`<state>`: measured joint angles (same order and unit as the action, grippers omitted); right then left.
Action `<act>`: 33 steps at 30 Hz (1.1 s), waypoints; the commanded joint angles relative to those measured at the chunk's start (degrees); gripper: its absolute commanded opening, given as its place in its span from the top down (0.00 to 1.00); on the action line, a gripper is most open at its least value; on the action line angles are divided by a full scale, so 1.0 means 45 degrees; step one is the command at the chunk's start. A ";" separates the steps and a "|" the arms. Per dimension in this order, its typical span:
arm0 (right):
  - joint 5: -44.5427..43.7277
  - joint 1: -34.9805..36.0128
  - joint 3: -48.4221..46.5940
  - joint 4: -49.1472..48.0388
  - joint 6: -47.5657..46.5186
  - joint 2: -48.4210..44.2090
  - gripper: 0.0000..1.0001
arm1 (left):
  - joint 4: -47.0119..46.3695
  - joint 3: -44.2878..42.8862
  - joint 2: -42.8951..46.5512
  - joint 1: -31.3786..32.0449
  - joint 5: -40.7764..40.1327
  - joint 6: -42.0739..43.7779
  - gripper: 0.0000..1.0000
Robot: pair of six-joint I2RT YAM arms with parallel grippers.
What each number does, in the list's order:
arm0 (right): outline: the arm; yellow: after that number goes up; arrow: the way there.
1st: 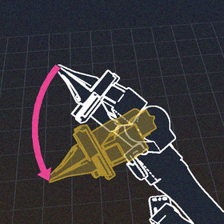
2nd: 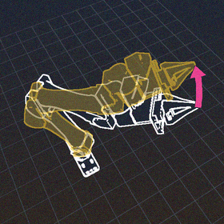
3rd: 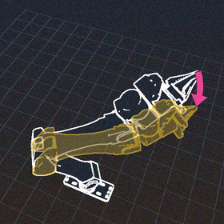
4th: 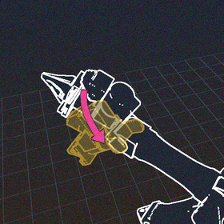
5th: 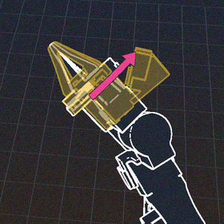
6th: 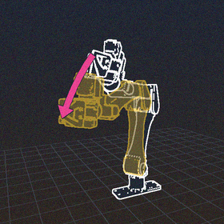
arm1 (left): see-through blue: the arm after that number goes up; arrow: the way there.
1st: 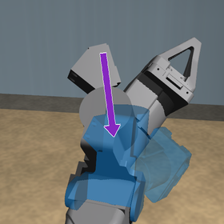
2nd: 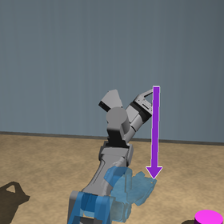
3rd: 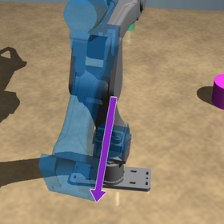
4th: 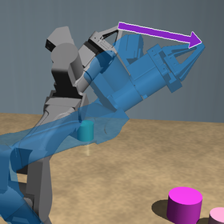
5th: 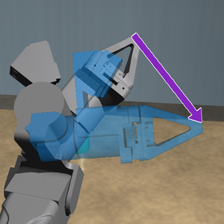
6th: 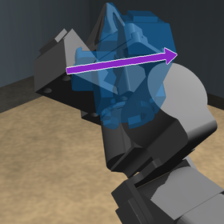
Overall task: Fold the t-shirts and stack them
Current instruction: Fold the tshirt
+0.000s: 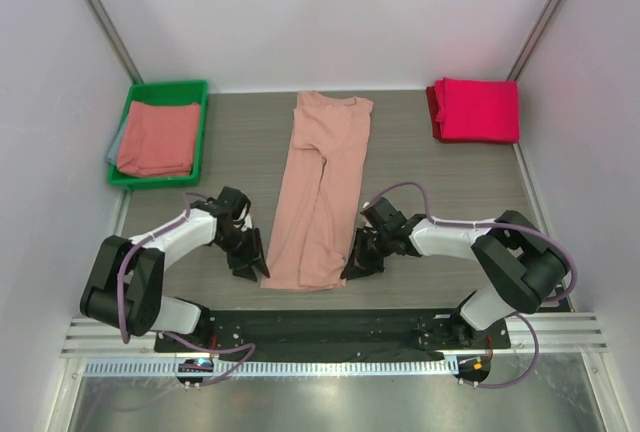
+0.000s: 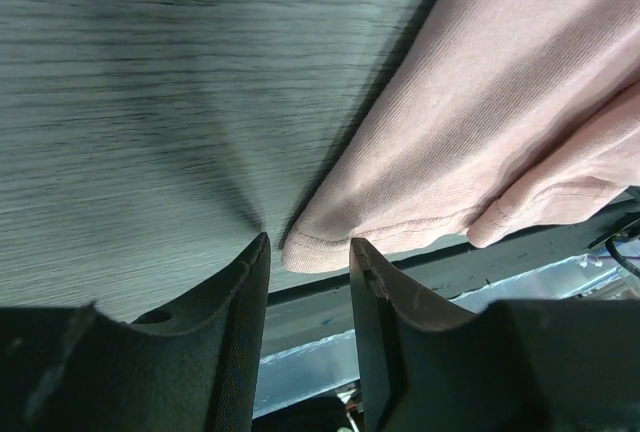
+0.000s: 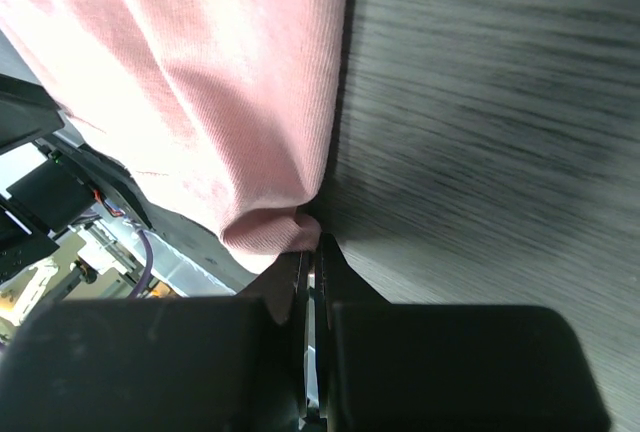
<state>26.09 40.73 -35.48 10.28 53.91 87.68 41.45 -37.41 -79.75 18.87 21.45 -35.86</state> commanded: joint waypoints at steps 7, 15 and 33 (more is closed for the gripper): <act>0.0043 -0.0047 -0.0435 -0.0625 0.0090 0.0301 0.98 | -0.0305 -0.0027 -0.0306 0.0473 0.0350 -0.0196 0.67; 0.0121 -0.0028 -0.0551 -0.0782 0.0013 0.0165 0.98 | -0.0481 0.0071 -0.0092 0.0532 0.0564 -0.0235 1.00; -0.0698 -0.1726 -0.6019 0.3104 -0.4284 -0.1243 0.98 | -0.0051 -0.6524 -0.0772 -0.0757 0.0643 0.2458 1.00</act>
<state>24.95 33.26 -58.15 20.97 38.94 83.11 42.98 -61.89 -78.52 15.62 23.22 -28.08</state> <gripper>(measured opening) 0.039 0.008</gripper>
